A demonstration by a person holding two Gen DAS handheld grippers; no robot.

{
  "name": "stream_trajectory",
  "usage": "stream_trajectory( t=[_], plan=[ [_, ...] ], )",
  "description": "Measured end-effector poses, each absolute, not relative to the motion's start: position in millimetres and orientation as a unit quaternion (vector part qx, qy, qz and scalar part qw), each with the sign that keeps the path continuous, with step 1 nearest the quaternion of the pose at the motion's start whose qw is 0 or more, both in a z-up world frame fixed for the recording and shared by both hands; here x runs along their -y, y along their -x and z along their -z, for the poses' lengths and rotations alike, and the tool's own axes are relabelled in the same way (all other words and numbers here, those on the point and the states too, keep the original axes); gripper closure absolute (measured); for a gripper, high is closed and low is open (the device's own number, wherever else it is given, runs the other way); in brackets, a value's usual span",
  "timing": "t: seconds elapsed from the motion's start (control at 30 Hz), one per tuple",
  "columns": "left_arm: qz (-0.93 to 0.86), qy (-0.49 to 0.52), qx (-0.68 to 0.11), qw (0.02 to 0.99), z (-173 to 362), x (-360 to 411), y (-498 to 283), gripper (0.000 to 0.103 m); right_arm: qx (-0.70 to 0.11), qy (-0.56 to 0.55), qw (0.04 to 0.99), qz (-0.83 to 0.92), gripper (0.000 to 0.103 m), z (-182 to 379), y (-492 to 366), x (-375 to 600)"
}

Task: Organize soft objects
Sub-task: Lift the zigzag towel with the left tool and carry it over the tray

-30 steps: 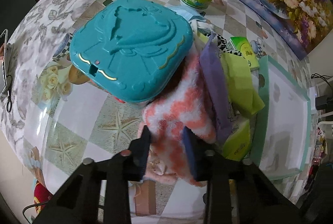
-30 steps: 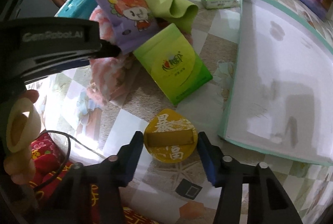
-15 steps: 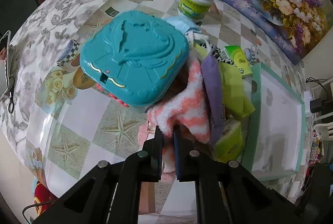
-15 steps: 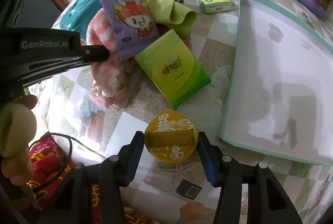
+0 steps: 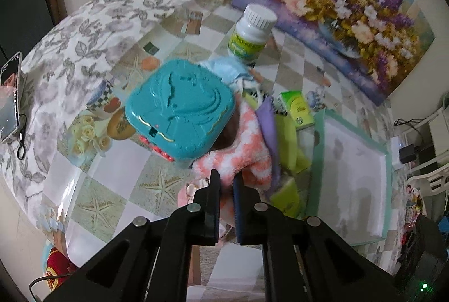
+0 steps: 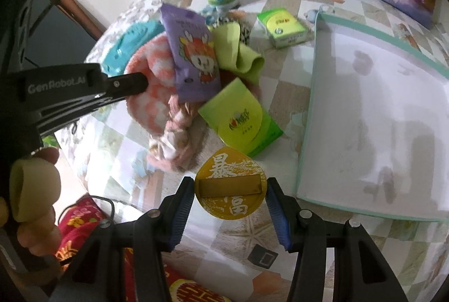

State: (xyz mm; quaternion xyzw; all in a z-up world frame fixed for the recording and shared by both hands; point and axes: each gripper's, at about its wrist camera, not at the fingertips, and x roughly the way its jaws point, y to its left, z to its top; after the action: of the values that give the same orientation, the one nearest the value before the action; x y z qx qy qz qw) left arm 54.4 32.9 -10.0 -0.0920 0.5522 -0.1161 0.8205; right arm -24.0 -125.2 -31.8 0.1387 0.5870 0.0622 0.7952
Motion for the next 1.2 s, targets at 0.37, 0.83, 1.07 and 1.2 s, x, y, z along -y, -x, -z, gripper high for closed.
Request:
stream_trajectory(
  t=[0.37, 0.83, 1.07, 1.2],
  plan=[
    [0.132, 0.103, -0.498, 0.851, -21, -35, -47, 0.095, -0.534, -0.162, 0.828, -0.054, 0.048, 4, 34, 131],
    [0.186, 0.117, -0.372, 0.902, -79, -35, -21, 0.095, -0.452, -0.163, 0.877, -0.001, 0.048, -35, 43, 151],
    [0.235, 0.1, -0.316, 0.914, -102, -10, 1, 0.095, -0.421, -0.175, 0.888, 0.055, 0.048, -47, 49, 184],
    [0.271, 0.073, -0.292, 0.914, -111, 18, 18, 0.095, -0.408, -0.167, 0.89, 0.119, 0.048, -52, 58, 213]
  ],
)
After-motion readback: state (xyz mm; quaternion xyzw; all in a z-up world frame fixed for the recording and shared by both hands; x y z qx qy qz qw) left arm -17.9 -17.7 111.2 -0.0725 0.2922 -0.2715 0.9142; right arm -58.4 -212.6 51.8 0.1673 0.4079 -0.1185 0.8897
